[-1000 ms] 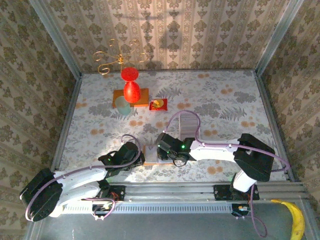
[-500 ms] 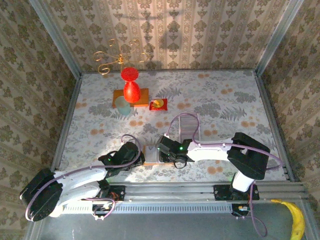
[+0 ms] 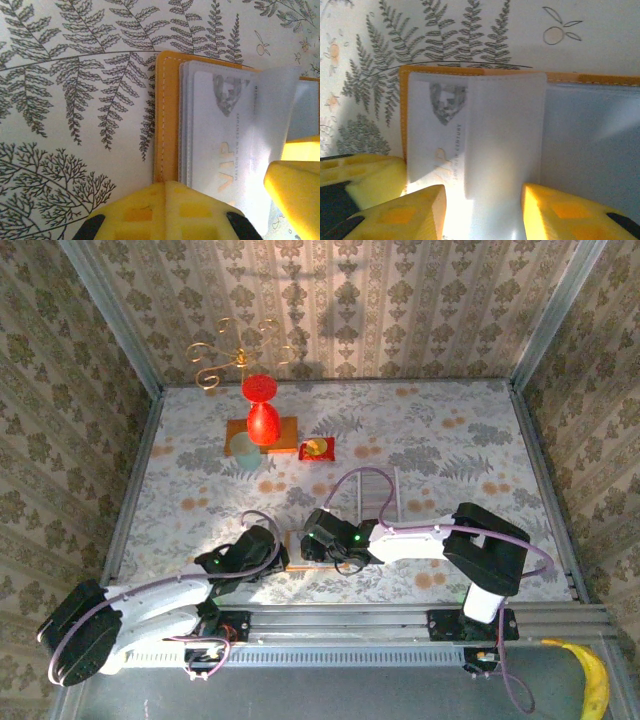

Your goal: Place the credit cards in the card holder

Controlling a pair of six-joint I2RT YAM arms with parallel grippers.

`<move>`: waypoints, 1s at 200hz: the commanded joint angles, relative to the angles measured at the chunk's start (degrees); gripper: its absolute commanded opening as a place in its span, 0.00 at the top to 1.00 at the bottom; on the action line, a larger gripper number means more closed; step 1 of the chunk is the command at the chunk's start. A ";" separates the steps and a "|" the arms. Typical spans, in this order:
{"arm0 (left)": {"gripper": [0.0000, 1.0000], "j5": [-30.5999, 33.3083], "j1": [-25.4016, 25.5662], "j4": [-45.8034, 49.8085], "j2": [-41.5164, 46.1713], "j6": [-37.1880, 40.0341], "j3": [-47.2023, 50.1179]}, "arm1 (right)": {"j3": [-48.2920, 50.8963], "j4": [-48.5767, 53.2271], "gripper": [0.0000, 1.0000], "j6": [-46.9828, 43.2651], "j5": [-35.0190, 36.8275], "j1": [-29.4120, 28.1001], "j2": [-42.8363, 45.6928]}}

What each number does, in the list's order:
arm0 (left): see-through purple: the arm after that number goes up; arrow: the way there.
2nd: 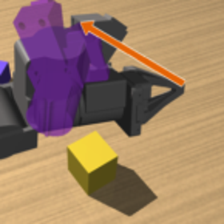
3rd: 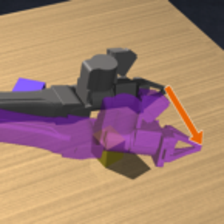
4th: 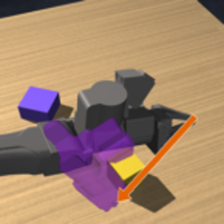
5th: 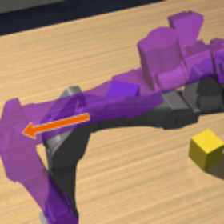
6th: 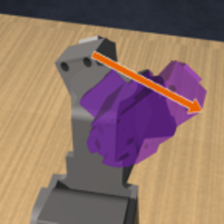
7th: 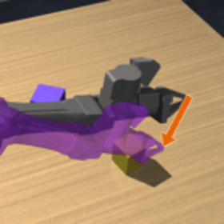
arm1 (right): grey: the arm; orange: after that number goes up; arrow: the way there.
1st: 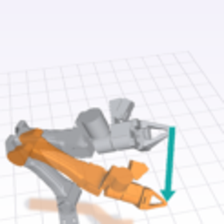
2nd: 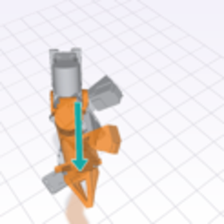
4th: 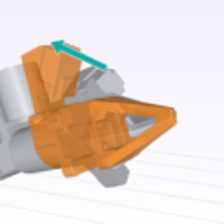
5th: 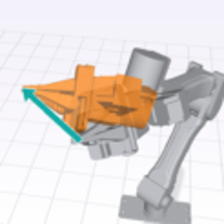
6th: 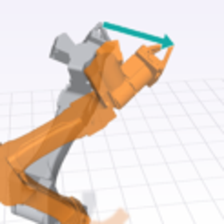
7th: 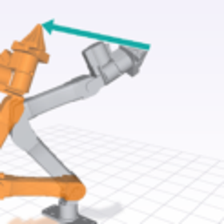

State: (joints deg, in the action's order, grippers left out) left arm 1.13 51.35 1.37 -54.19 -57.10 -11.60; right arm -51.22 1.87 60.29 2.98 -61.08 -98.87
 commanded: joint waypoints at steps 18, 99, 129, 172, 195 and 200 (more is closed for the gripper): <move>0.98 1.41 0.37 3.80 1.30 -1.19 2.08 | 1.04 -4.45 0.57 3.34 -2.17 -0.42 -0.81; 0.98 0.97 0.83 2.29 2.18 -2.20 3.42 | 2.64 -13.79 0.58 6.22 -4.74 -0.44 -2.14; 0.96 1.28 0.85 3.29 3.37 -2.24 3.94 | 3.20 -17.61 0.59 7.38 -5.20 -0.44 -1.95; 0.96 2.53 0.79 3.91 6.31 -2.67 5.07 | 4.70 -31.83 0.60 11.34 -7.84 -0.53 -3.76; 0.95 3.35 0.85 4.99 8.32 -2.98 5.79 | 3.53 -35.97 0.60 11.91 -10.26 -0.53 -4.00; 0.95 3.44 0.81 5.33 8.80 -2.89 5.79 | 2.92 -35.82 0.60 11.61 -11.06 -0.53 -3.79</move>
State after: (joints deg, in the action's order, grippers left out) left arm 2.48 51.75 1.45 -46.98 -59.11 -7.49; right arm -47.11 -26.92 70.41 -4.82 -61.19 -102.39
